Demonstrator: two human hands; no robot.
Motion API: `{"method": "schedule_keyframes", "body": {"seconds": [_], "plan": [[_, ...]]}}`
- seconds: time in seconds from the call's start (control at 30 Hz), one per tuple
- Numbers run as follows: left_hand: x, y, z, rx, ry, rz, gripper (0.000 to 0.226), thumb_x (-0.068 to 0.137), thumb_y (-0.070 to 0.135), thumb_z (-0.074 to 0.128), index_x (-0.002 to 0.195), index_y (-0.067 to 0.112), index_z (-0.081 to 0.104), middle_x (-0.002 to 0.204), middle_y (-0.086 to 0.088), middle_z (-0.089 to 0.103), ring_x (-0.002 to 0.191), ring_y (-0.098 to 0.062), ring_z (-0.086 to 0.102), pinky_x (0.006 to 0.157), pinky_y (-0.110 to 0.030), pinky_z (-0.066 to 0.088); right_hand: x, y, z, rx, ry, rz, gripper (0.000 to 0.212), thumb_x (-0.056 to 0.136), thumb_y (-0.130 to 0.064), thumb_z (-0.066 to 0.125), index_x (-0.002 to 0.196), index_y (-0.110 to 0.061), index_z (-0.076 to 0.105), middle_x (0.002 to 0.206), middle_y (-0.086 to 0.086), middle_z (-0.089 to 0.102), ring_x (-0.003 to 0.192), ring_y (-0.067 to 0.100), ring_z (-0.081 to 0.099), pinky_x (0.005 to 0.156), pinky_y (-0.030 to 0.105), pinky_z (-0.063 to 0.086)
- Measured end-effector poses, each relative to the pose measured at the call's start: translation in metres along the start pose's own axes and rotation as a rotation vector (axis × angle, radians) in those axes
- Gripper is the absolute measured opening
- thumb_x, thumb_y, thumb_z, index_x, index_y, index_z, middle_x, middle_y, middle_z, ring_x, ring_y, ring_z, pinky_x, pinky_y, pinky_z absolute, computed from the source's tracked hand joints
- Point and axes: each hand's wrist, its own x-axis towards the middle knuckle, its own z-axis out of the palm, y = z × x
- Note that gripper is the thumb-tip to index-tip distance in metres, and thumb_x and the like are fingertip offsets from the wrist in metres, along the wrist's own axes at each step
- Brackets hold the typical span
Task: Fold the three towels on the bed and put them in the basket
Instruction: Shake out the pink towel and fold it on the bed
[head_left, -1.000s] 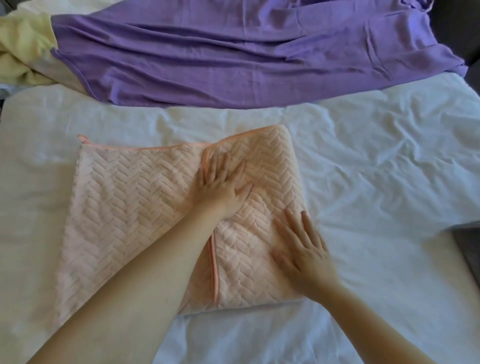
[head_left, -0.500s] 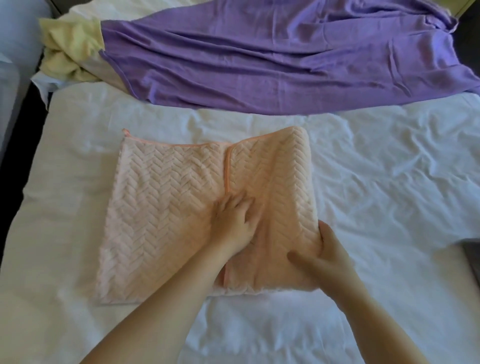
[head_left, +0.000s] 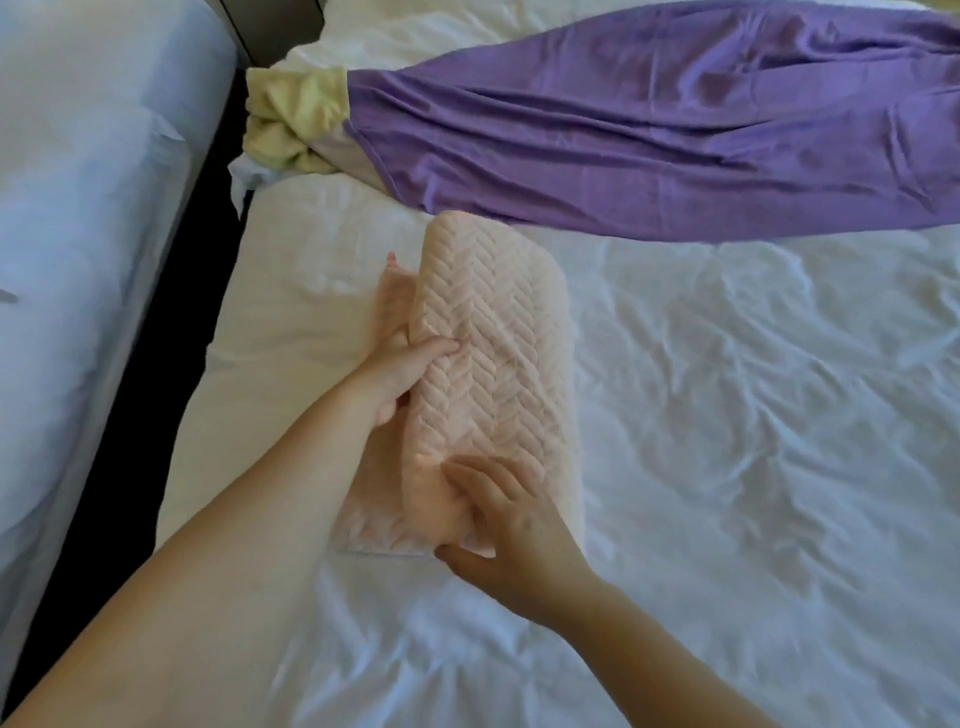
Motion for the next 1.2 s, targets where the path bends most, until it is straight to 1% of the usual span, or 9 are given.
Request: {"method": "schedule_keyframes", "body": {"seconds": [0.13, 0.37, 0.53, 0.7, 0.87, 0.97, 1.07, 1.13, 1.2], "plan": [[0.005, -0.04, -0.027, -0.076, 0.147, -0.041, 0.012, 0.084, 0.027, 0.062, 0.096, 0.027, 0.063, 0.096, 0.002, 0.073, 0.087, -0.009, 0.07, 0.065, -0.021, 0.052, -0.01, 0.021, 0.015, -0.349, 0.054, -0.039, 0.075, 0.07, -0.059, 0.067, 0.136, -0.029, 0.049, 0.146, -0.007, 0.042, 0.141, 0.028, 0.026, 0.113, 0.052, 0.02], [0.012, -0.054, -0.046, -0.088, 0.208, 0.075, 0.025, 0.085, 0.04, 0.059, 0.108, 0.031, 0.059, 0.105, 0.012, 0.068, 0.098, -0.006, 0.066, 0.071, -0.014, 0.05, -0.01, 0.021, 0.039, -0.265, 0.026, -0.045, 0.059, 0.092, -0.059, 0.042, 0.146, -0.04, 0.027, 0.157, -0.011, 0.017, 0.147, 0.026, 0.001, 0.116, 0.049, 0.009], [0.001, -0.06, -0.053, 0.183, 0.323, 0.042, 0.062, 0.088, 0.057, 0.052, 0.137, 0.02, 0.041, 0.127, 0.004, 0.055, 0.109, -0.013, 0.055, 0.085, -0.023, 0.041, 0.0, 0.019, 0.051, -0.261, -0.06, -0.022, 0.064, 0.093, -0.062, 0.035, 0.148, -0.04, 0.014, 0.158, -0.016, 0.002, 0.146, 0.016, -0.013, 0.118, 0.045, -0.001], [-0.06, -0.086, -0.045, 0.262, 0.266, -0.024, 0.093, 0.057, 0.08, 0.061, 0.13, 0.029, 0.033, 0.094, 0.028, 0.054, 0.08, 0.01, 0.056, 0.062, -0.011, 0.041, -0.006, 0.029, 0.042, -0.114, 0.082, 0.124, 0.057, 0.095, -0.056, 0.024, 0.149, -0.039, 0.016, 0.158, -0.017, 0.005, 0.147, 0.015, -0.007, 0.118, 0.046, -0.002], [-0.074, -0.119, -0.04, 0.287, 0.342, 0.045, 0.076, 0.074, 0.046, 0.075, 0.133, 0.025, 0.033, 0.114, 0.009, 0.056, 0.102, -0.016, 0.06, 0.075, -0.02, 0.041, -0.011, 0.039, 0.051, -0.219, -0.049, 0.244, 0.056, 0.092, -0.063, 0.01, 0.144, -0.051, -0.007, 0.152, -0.029, -0.019, 0.141, 0.007, -0.025, 0.117, 0.042, -0.003], [-0.079, -0.121, -0.042, 0.429, 0.393, 0.038, 0.085, 0.073, 0.051, 0.073, 0.14, 0.022, 0.03, 0.132, -0.002, 0.052, 0.116, -0.024, 0.055, 0.081, -0.028, 0.043, -0.012, 0.039, 0.05, -0.251, -0.054, 0.222, 0.057, 0.092, -0.064, 0.011, 0.145, -0.051, -0.007, 0.152, -0.029, -0.018, 0.142, 0.006, -0.023, 0.118, 0.04, -0.003], [-0.086, -0.107, -0.04, 0.77, 0.552, 0.369, 0.083, 0.075, 0.056, 0.064, 0.143, 0.021, 0.033, 0.143, -0.011, 0.038, 0.127, -0.03, 0.043, 0.095, -0.044, 0.044, 0.002, 0.039, 0.034, -0.182, 0.103, 0.219, 0.055, 0.094, -0.059, 0.015, 0.147, -0.046, 0.01, 0.157, -0.023, 0.0, 0.145, 0.006, -0.01, 0.118, 0.035, -0.005], [-0.075, -0.089, -0.033, 0.931, 0.541, 0.66, 0.067, 0.084, 0.049, 0.054, 0.143, 0.022, 0.039, 0.152, -0.014, 0.03, 0.137, -0.032, 0.032, 0.109, -0.045, 0.031, 0.027, 0.043, 0.022, -0.175, 0.169, 0.255, 0.056, 0.095, -0.057, 0.011, 0.149, -0.042, 0.009, 0.157, -0.021, 0.0, 0.144, 0.003, -0.013, 0.118, 0.034, -0.006], [-0.056, -0.076, -0.02, 1.109, 0.446, 0.695, 0.058, 0.093, 0.048, 0.038, 0.147, 0.029, 0.032, 0.16, -0.007, 0.016, 0.147, -0.026, 0.015, 0.118, -0.044, 0.012, 0.055, 0.049, 0.017, -0.209, 0.152, 0.275, 0.058, 0.095, -0.055, 0.007, 0.15, -0.037, -0.002, 0.156, -0.019, -0.01, 0.141, 0.002, -0.022, 0.117, 0.034, -0.009]]}}
